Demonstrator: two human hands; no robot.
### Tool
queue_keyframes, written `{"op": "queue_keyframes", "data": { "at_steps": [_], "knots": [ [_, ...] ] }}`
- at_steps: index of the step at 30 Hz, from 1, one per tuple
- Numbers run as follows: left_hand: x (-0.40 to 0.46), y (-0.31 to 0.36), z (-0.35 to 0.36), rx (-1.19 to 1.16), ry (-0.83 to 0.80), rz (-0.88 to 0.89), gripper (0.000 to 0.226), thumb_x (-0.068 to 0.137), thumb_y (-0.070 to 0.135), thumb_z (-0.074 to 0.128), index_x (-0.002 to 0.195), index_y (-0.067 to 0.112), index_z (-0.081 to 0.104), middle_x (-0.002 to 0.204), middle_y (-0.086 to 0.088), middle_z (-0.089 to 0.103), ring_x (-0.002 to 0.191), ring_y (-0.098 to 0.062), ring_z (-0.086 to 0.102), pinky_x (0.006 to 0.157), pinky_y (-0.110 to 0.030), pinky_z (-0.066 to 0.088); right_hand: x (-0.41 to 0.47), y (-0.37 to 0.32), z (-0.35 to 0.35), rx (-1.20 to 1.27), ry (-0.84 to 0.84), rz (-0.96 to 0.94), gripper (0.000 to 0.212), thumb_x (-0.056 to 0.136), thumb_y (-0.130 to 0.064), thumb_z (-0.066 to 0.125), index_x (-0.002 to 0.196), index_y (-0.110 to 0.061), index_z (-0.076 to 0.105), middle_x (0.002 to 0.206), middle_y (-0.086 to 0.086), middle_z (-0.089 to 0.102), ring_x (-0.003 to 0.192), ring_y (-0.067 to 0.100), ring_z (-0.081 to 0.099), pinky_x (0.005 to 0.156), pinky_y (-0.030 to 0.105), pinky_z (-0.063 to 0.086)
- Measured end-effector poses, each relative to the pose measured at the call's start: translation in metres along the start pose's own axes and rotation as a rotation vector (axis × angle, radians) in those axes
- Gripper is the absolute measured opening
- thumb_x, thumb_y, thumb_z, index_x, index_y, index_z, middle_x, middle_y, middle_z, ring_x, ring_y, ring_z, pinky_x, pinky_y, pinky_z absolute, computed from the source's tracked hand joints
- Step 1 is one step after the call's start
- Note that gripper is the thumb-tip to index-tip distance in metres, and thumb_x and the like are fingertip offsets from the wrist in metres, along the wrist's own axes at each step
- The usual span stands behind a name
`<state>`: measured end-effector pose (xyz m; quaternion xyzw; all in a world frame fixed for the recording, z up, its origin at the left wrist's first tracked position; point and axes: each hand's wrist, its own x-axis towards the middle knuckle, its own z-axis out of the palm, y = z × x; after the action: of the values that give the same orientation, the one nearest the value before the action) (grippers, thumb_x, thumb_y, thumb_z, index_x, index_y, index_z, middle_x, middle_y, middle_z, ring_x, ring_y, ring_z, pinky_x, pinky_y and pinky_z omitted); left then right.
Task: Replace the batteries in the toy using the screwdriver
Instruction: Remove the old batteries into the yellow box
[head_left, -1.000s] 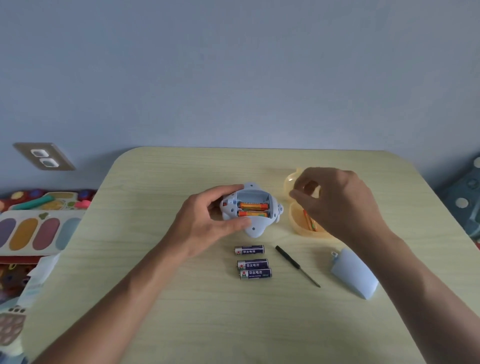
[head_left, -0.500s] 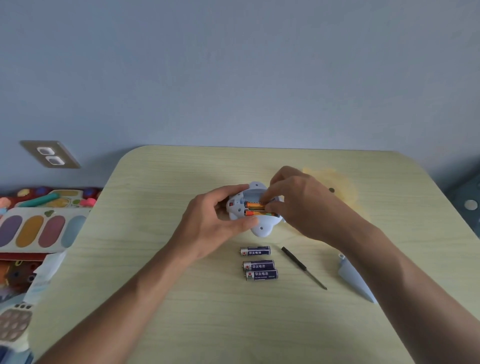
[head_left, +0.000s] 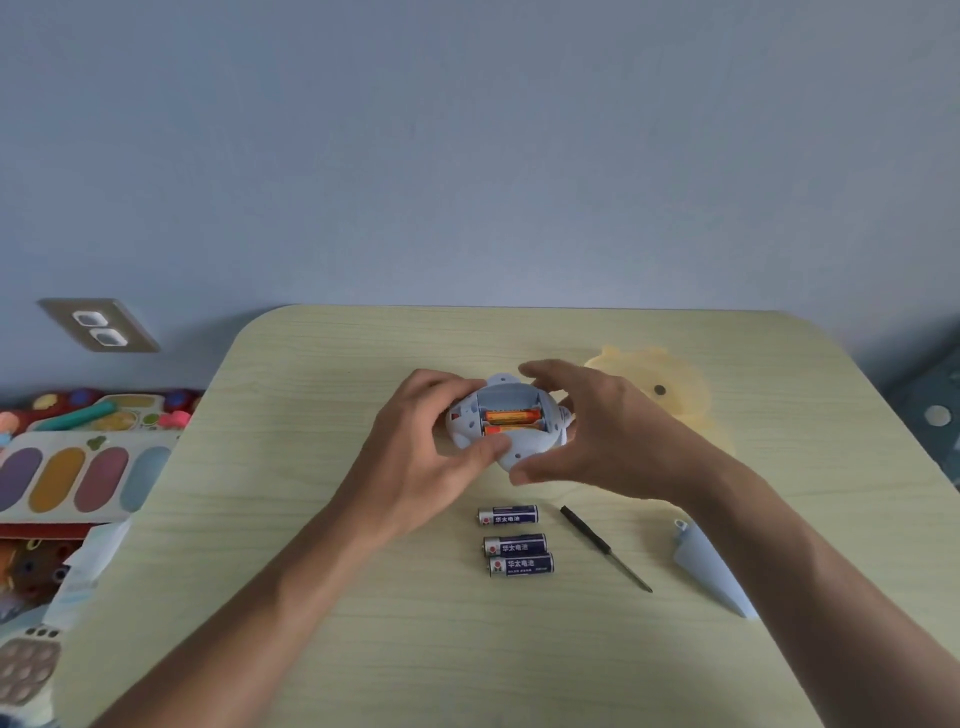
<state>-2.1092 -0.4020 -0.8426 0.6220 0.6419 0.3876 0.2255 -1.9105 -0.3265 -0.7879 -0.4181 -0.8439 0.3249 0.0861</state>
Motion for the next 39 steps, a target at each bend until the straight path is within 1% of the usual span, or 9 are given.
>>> {"op": "queue_keyframes", "data": {
  "at_steps": [6, 10, 14, 20, 26, 30, 32, 35, 39],
  "knots": [
    [0.007, 0.009, -0.005, 0.151, -0.101, 0.152, 0.051, 0.087, 0.035, 0.073, 0.135, 0.028, 0.056, 0.129, 0.013, 0.047, 0.127, -0.008, 0.045, 0.099, -0.005, 0.035, 0.004, -0.003, 0.008, -0.058, 0.054, -0.06, 0.078, 0.061, -0.048, 0.085, 0.127, -0.031, 0.049, 0.108, -0.013, 0.057, 0.094, 0.006, 0.057, 0.076, 0.018, 0.048],
    [0.019, 0.016, -0.007, 0.161, -0.243, 0.213, 0.046, 0.08, 0.036, 0.061, 0.126, 0.032, 0.058, 0.129, 0.011, 0.043, 0.126, -0.012, 0.043, 0.101, -0.03, 0.046, 0.004, -0.006, 0.007, -0.031, 0.067, -0.068, 0.067, 0.057, -0.043, 0.088, 0.114, -0.032, 0.054, 0.102, -0.01, 0.057, 0.09, 0.006, 0.055, 0.073, 0.019, 0.049],
    [0.026, 0.021, -0.006, 0.176, -0.312, 0.228, 0.04, 0.078, 0.043, 0.051, 0.116, 0.039, 0.059, 0.127, 0.011, 0.037, 0.124, -0.013, 0.038, 0.096, -0.04, 0.049, 0.006, -0.005, 0.007, 0.015, 0.064, -0.044, 0.065, 0.054, -0.042, 0.09, 0.108, -0.032, 0.056, 0.099, -0.008, 0.059, 0.086, 0.008, 0.057, 0.07, 0.024, 0.049],
    [0.029, 0.02, -0.003, 0.245, -0.338, 0.266, 0.045, 0.076, 0.041, 0.047, 0.118, 0.033, 0.06, 0.124, 0.008, 0.031, 0.121, -0.017, 0.036, 0.085, -0.049, 0.056, 0.008, 0.0, 0.01, 0.028, 0.056, -0.017, 0.068, 0.051, -0.047, 0.091, 0.107, -0.034, 0.055, 0.097, -0.011, 0.06, 0.083, 0.006, 0.057, 0.065, 0.022, 0.047],
    [0.031, 0.018, -0.002, 0.243, -0.318, 0.288, 0.049, 0.074, 0.044, 0.044, 0.12, 0.029, 0.053, 0.119, 0.007, 0.027, 0.117, -0.019, 0.036, 0.08, -0.048, 0.057, 0.009, -0.001, 0.01, 0.032, 0.054, -0.025, 0.063, 0.051, -0.045, 0.092, 0.101, -0.035, 0.055, 0.096, -0.011, 0.059, 0.081, 0.005, 0.056, 0.063, 0.021, 0.044],
    [0.03, 0.015, -0.001, 0.187, -0.296, 0.277, 0.052, 0.074, 0.047, 0.047, 0.122, 0.03, 0.042, 0.118, 0.007, 0.027, 0.117, -0.02, 0.035, 0.081, -0.037, 0.053, 0.004, -0.001, -0.001, 0.123, -0.004, -0.057, 0.067, 0.064, -0.044, 0.088, 0.121, -0.042, 0.053, 0.11, -0.018, 0.064, 0.093, -0.002, 0.063, 0.078, 0.02, 0.053],
    [0.029, 0.013, 0.0, 0.155, -0.285, 0.272, 0.052, 0.074, 0.049, 0.046, 0.122, 0.032, 0.04, 0.117, 0.008, 0.026, 0.116, -0.019, 0.035, 0.083, -0.029, 0.046, 0.003, 0.002, -0.006, 0.175, 0.012, -0.05, 0.048, 0.078, -0.037, 0.079, 0.121, -0.04, 0.058, 0.112, -0.021, 0.066, 0.094, -0.007, 0.063, 0.079, 0.013, 0.053],
    [0.027, 0.011, 0.001, 0.113, -0.282, 0.255, 0.05, 0.073, 0.049, 0.045, 0.121, 0.035, 0.042, 0.116, 0.009, 0.026, 0.118, -0.02, 0.035, 0.087, -0.031, 0.047, 0.006, 0.003, -0.003, 0.148, 0.103, -0.045, 0.018, 0.087, -0.027, 0.07, 0.104, -0.032, 0.069, 0.101, -0.023, 0.068, 0.089, -0.003, 0.065, 0.071, 0.004, 0.046],
    [0.023, 0.009, 0.002, 0.039, -0.248, 0.224, 0.05, 0.071, 0.047, 0.049, 0.12, 0.037, 0.042, 0.117, 0.008, 0.03, 0.12, -0.02, 0.036, 0.092, -0.029, 0.043, 0.009, 0.002, 0.006, 0.115, 0.183, -0.044, 0.008, 0.087, -0.032, 0.07, 0.095, -0.029, 0.07, 0.092, -0.02, 0.069, 0.086, 0.008, 0.067, 0.073, 0.015, 0.049]
  ]
}}
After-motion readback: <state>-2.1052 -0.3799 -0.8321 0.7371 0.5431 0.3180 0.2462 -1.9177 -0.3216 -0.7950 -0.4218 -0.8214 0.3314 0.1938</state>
